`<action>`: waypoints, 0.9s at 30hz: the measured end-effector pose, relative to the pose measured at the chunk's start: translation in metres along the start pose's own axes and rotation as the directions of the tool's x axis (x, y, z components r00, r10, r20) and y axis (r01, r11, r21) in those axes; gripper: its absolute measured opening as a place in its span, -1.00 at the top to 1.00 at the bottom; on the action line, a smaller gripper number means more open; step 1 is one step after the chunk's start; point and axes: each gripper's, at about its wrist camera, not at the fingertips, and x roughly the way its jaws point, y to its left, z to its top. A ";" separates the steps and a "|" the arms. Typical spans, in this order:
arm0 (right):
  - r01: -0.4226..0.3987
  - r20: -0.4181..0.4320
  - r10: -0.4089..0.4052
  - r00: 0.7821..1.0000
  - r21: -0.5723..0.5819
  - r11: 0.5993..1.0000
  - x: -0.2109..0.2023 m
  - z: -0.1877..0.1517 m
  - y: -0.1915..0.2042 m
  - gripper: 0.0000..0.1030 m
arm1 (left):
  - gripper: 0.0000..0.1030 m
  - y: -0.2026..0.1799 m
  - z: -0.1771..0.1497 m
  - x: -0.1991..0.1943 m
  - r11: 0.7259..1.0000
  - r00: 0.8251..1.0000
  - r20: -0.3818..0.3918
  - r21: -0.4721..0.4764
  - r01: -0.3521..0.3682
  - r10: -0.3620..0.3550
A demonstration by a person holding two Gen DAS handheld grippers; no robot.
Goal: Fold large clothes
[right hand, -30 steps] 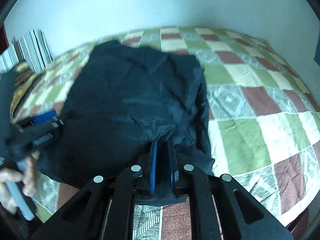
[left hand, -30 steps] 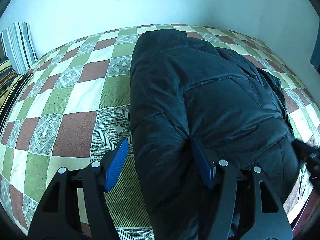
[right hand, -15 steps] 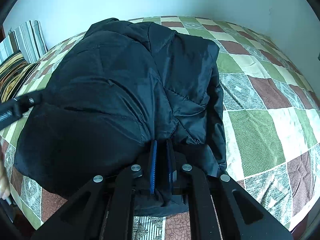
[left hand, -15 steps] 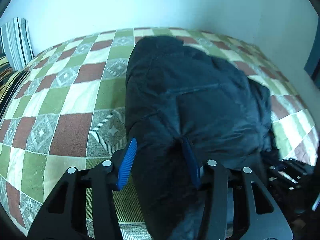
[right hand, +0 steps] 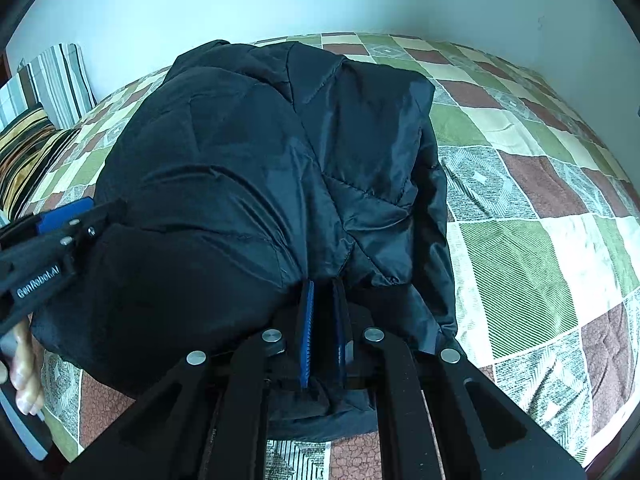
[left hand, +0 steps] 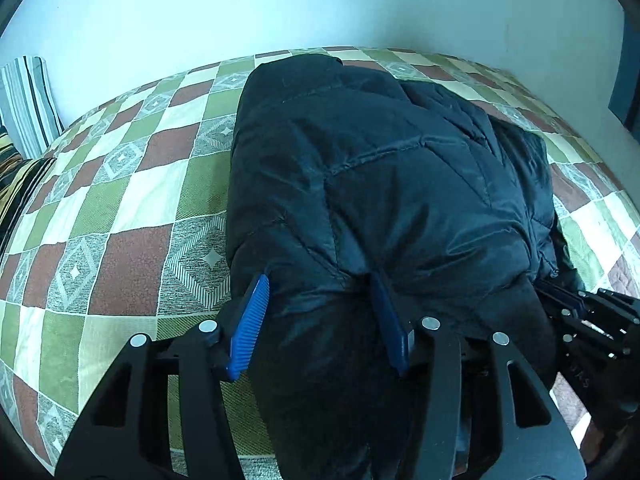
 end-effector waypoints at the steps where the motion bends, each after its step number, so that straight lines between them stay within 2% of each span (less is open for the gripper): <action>1: 0.000 0.000 0.000 1.000 -0.001 1.000 -0.001 -0.001 0.000 0.83 | -0.03 -0.001 -0.001 0.000 1.000 1.000 0.005 0.000 -0.004 0.004; 14: -0.036 0.015 0.036 0.999 -0.010 0.999 -0.033 0.007 -0.009 0.82 | -0.01 0.005 0.008 -0.020 1.000 1.000 0.010 -0.002 -0.005 0.005; 18: -0.042 0.077 0.043 0.996 -0.014 0.999 -0.059 0.026 -0.014 0.82 | -0.01 0.017 0.019 -0.035 0.998 0.999 0.019 -0.051 0.038 -0.037; 21: -0.056 0.113 0.056 0.992 -0.008 0.998 -0.067 0.049 -0.020 0.82 | -0.01 0.024 0.035 -0.040 0.997 0.998 0.045 -0.060 0.041 -0.039; 24: -0.052 0.135 0.054 0.989 -0.014 0.999 -0.059 0.076 -0.023 0.82 | 0.00 0.030 0.051 -0.032 0.997 0.999 0.044 -0.068 0.033 -0.030; 27: -0.089 0.095 0.090 0.991 -0.018 0.996 -0.037 0.096 -0.026 0.82 | -0.01 0.028 0.064 -0.015 0.998 0.999 0.017 -0.049 0.038 -0.037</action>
